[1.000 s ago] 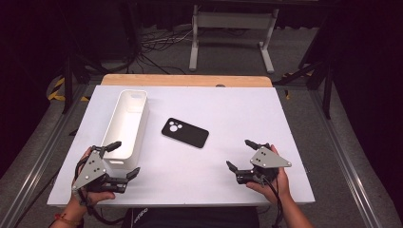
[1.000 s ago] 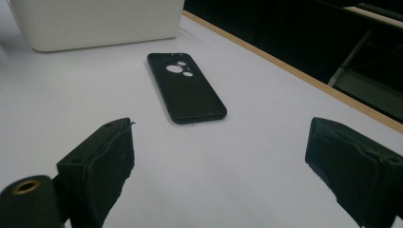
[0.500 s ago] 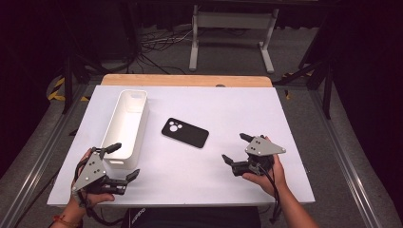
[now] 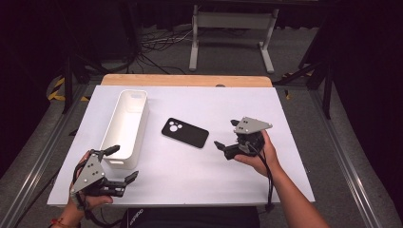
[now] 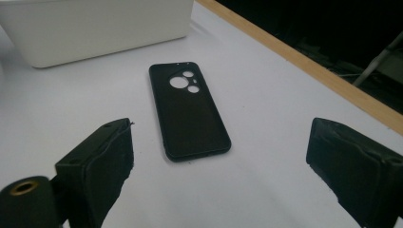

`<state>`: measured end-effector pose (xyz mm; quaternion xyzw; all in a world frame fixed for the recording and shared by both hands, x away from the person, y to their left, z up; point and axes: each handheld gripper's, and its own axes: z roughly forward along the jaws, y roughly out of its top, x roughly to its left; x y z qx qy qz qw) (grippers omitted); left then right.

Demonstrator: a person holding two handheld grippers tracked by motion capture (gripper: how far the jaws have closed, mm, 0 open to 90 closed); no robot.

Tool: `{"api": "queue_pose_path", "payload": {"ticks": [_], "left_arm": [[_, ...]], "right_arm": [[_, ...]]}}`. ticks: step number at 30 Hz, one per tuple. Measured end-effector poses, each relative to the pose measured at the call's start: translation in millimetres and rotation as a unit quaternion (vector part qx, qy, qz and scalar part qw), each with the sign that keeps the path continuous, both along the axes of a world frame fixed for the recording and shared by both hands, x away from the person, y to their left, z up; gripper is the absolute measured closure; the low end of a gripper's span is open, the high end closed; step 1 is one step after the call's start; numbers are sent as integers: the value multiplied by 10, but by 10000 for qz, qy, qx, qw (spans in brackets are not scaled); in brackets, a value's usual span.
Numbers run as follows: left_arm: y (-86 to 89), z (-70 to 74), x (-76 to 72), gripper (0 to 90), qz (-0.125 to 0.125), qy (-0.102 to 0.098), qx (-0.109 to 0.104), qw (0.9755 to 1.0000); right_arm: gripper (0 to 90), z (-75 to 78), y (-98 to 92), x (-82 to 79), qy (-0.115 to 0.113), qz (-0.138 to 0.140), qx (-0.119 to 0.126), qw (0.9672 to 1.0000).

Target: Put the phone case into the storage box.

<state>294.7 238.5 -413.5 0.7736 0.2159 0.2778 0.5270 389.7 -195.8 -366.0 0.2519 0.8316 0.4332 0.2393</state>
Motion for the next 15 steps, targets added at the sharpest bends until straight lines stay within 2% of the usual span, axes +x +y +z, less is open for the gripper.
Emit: {"api": "queue_pose_path", "payload": {"ticks": [4,8,11,15], "left_arm": [[10,-1,-10,51,18,10,27,10000],[9,-14,-16,51,15,10,19,10000],[11,-19,-22,52,10,66,44,10000],[17,-20,-22,52,5,42,89,10000]], "right_arm": [[97,-2,56,90,13,4,-72,10000],[111,-21,138,198,143,88,-152,9997],[129,-32,185,271,248,138,-111,9995],[132,-38,241,332,290,212,-196,9992]]}}
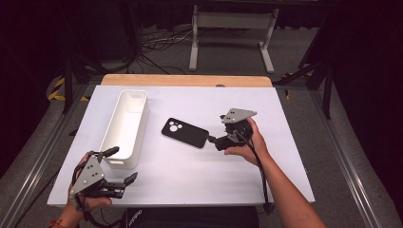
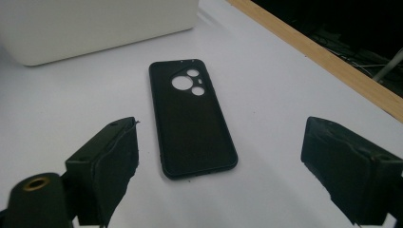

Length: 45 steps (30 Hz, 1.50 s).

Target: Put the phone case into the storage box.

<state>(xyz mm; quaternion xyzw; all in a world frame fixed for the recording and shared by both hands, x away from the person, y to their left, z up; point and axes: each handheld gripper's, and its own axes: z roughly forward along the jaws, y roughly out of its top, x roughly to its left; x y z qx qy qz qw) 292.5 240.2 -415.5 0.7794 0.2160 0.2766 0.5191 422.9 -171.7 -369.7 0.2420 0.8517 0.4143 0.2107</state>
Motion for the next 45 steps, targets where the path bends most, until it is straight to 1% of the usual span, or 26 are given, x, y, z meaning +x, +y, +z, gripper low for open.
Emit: {"api": "queue_pose_path", "payload": {"ticks": [2,5,7,9,11,14,16,21,22,25,30,32,33,34,35,36,38,39,40,41,42,43,45], "left_arm": [[4,-3,-1,53,-2,4,15,10000],[9,-3,-5,53,-12,3,33,10000],[4,-11,-9,53,4,7,-11,10000],[6,-10,-11,54,2,14,-3,10000],[9,-9,-16,54,3,18,5,10000],[20,-9,-26,54,19,8,16,10000],[21,-10,-28,54,18,21,7,10000],[18,-27,-35,54,32,46,-30,10000],[19,-27,-36,54,25,46,17,10000],[18,-30,-38,54,28,51,13,10000],[29,-37,-45,54,53,83,20,9999],[31,-43,-50,54,76,103,-8,9999],[31,-43,-50,54,76,103,-8,9999],[39,-45,-53,54,72,110,-2,9999],[39,-45,-53,55,72,110,-2,9999],[41,-50,-57,55,74,110,13,9999],[38,-56,-64,55,60,143,3,9999],[33,-65,-69,55,71,125,22,9999],[32,-69,-75,55,50,164,33,9998],[32,-72,-77,55,40,168,47,9998],[23,-83,-84,55,58,179,11,9998],[25,-82,-87,55,42,182,57,9998],[16,-93,-99,55,49,220,42,9997]], "right_arm": [[141,2,38,41,31,-16,-36,10000],[143,6,76,89,14,-42,-21,10000],[145,9,97,109,-3,-35,-8,10000],[151,11,122,131,8,-32,-14,10000],[152,10,150,156,-14,-23,-16,10000],[154,11,191,186,32,-1,-56,10000],[157,21,237,225,64,20,-83,9999],[164,33,325,285,64,58,-108,9999],[170,32,359,303,74,77,-137,9998],[172,26,405,343,87,111,-177,9997],[190,23,526,464,158,109,-267,9995],[193,17,575,514,239,129,-286,9992],[193,17,575,514,239,129,-286,9992],[197,1,629,572,279,134,-331,9990],[197,1,629,572,279,134,-331,9990],[208,-19,673,615,326,147,-350,9987],[212,-28,690,631,347,146,-370,9986],[216,-44,720,655,359,157,-428,9983],[223,-61,747,679,402,142,-452,9981],[224,-77,768,708,442,156,-472,9978],[230,-94,786,731,467,156,-483,9976],[239,-111,803,754,480,162,-495,9975],[245,-145,842,802,561,167,-527,9969]]}}
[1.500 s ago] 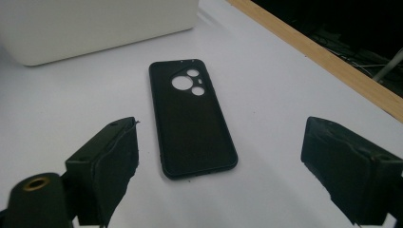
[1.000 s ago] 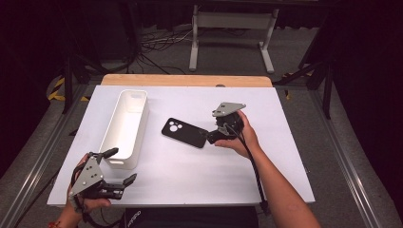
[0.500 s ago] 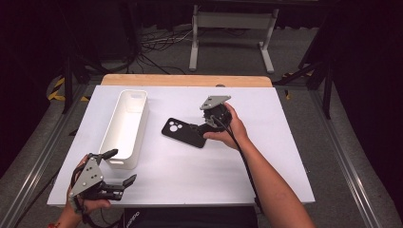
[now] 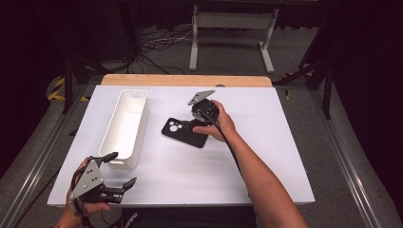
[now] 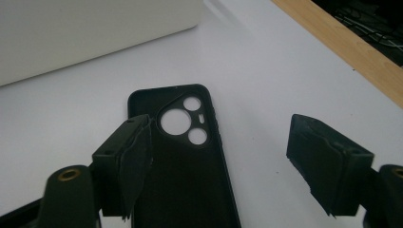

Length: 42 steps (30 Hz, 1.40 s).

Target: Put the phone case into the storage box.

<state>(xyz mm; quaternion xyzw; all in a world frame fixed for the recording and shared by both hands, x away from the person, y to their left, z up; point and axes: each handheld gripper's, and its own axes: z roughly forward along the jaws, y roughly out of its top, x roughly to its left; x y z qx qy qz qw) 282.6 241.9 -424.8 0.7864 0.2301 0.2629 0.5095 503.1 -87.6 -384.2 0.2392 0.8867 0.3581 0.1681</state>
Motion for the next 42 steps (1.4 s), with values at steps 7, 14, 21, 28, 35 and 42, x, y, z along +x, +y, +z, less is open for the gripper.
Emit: {"api": "queue_pose_path", "payload": {"ticks": [7,14,21,28,35,42], "left_arm": [[-10,-20,-17,55,-29,16,49,10000],[-17,-37,-23,55,-107,73,69,9999],[-21,-43,-24,55,-135,68,72,9999],[-22,-49,-22,55,-193,154,42,9997],[-29,-58,-24,57,-231,148,45,9996],[-34,-63,-19,57,-262,180,47,9995]], "right_arm": [[282,-83,157,178,150,34,-198,9997],[317,-219,253,337,327,-30,-288,9990],[347,-383,291,442,522,-86,-366,9979],[399,-457,341,483,548,-106,-379,9977],[473,-523,380,514,554,-148,-340,9978],[564,-588,372,559,712,-150,-293,9969]]}}
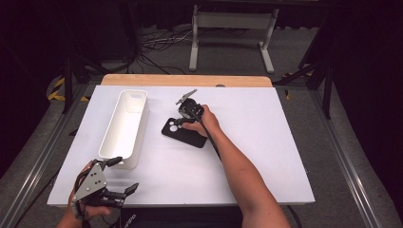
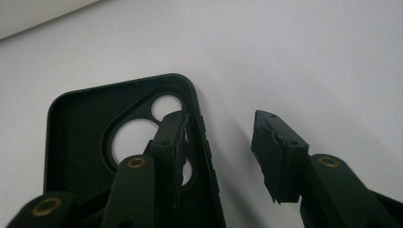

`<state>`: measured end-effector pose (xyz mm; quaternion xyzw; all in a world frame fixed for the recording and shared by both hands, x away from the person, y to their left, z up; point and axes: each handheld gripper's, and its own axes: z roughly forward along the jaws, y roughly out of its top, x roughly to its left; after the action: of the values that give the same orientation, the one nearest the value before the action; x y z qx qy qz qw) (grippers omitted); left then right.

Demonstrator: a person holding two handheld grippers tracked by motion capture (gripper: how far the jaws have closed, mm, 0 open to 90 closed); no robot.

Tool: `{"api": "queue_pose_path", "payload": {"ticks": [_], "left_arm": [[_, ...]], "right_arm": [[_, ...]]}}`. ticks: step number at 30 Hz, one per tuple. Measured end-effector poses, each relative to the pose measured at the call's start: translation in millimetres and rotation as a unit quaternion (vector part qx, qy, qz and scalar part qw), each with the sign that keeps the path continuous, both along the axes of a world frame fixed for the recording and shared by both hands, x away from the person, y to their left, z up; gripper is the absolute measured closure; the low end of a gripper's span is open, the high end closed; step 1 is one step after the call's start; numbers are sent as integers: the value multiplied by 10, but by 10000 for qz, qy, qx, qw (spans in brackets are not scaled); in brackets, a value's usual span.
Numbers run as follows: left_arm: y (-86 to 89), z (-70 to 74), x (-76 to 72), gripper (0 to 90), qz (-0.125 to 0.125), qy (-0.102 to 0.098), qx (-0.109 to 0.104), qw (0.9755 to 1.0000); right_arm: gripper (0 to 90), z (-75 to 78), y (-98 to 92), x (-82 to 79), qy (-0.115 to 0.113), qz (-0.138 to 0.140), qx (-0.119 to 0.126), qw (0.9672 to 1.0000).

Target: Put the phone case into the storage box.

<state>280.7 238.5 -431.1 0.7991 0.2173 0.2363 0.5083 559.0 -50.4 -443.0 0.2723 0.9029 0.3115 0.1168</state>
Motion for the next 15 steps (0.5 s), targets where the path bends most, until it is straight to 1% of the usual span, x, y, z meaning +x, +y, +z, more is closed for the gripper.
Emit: {"api": "queue_pose_path", "payload": {"ticks": [1,3,4,6,9,10,13,15], "left_arm": [[0,0,1,57,-2,4,1,10000],[0,-1,2,57,-6,19,6,10000],[-1,-2,2,57,-7,19,20,10000],[1,-2,1,56,-10,18,26,10000],[3,-4,2,57,-11,33,36,10000],[6,-2,7,57,-17,4,67,10000],[0,-8,4,57,-1,55,44,10000],[3,-5,7,57,-15,69,69,10000]], "right_arm": [[574,-5,-8,9,0,3,40,10000],[623,-13,-15,14,64,6,123,9999],[643,-13,-18,15,85,32,121,9999],[716,-19,-21,15,223,90,204,9995],[790,-20,-25,20,362,155,267,9989],[798,-23,-26,20,371,168,288,9988],[816,-19,-26,15,363,163,256,9989],[865,-11,-33,13,349,164,219,9990]]}}
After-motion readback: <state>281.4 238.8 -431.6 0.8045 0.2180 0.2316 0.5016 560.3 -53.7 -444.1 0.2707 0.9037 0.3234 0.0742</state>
